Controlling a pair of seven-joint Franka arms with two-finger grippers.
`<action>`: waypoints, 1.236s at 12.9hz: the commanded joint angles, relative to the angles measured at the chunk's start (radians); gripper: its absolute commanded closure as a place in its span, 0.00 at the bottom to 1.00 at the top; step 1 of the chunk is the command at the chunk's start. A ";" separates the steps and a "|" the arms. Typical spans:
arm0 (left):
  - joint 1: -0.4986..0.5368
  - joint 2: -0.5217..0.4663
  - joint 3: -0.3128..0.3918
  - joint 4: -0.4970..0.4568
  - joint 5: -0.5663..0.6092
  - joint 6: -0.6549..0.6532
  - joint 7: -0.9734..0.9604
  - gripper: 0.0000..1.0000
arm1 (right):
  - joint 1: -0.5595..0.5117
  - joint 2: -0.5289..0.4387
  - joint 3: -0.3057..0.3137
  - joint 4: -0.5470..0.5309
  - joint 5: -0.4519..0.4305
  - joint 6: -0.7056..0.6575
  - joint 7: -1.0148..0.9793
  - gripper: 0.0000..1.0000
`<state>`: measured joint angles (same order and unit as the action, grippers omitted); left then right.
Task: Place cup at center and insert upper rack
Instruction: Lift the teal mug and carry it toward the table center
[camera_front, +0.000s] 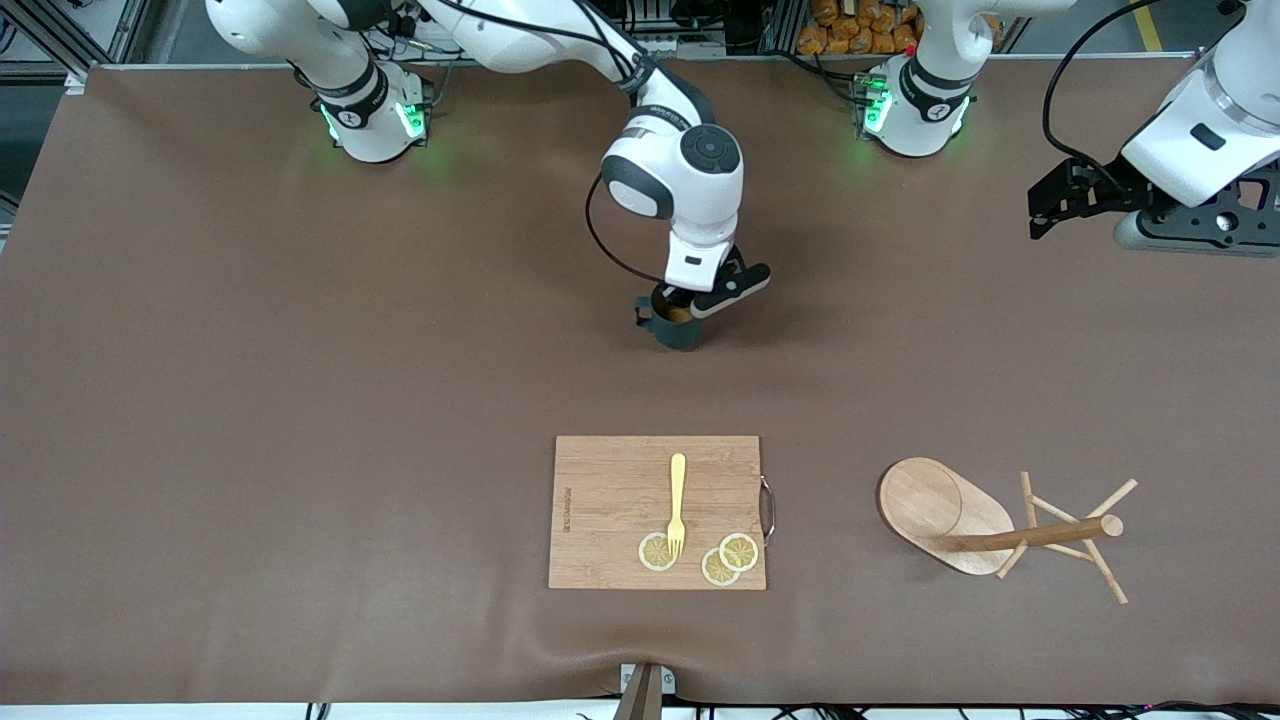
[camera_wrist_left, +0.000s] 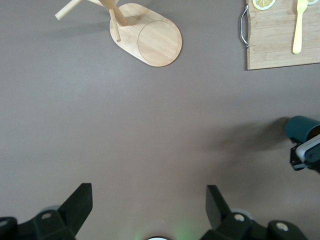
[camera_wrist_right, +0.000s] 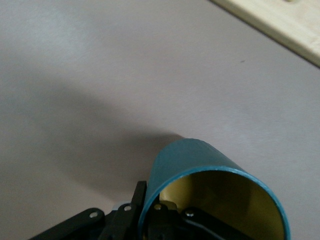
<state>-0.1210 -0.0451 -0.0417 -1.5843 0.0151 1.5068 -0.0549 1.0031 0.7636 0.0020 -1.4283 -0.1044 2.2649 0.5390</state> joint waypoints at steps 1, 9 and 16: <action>0.000 0.004 -0.003 0.010 -0.011 -0.014 -0.016 0.00 | 0.017 0.005 -0.005 0.006 0.000 0.007 0.033 1.00; 0.001 0.004 -0.013 0.009 -0.004 -0.017 -0.016 0.00 | -0.014 0.033 -0.010 0.006 0.108 0.008 0.099 1.00; 0.003 0.002 -0.012 0.010 -0.003 -0.019 -0.019 0.00 | -0.029 0.037 -0.013 0.008 0.095 0.008 0.099 0.00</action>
<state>-0.1209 -0.0451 -0.0500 -1.5860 0.0151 1.5048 -0.0557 0.9748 0.7953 -0.0161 -1.4312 -0.0073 2.2690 0.6261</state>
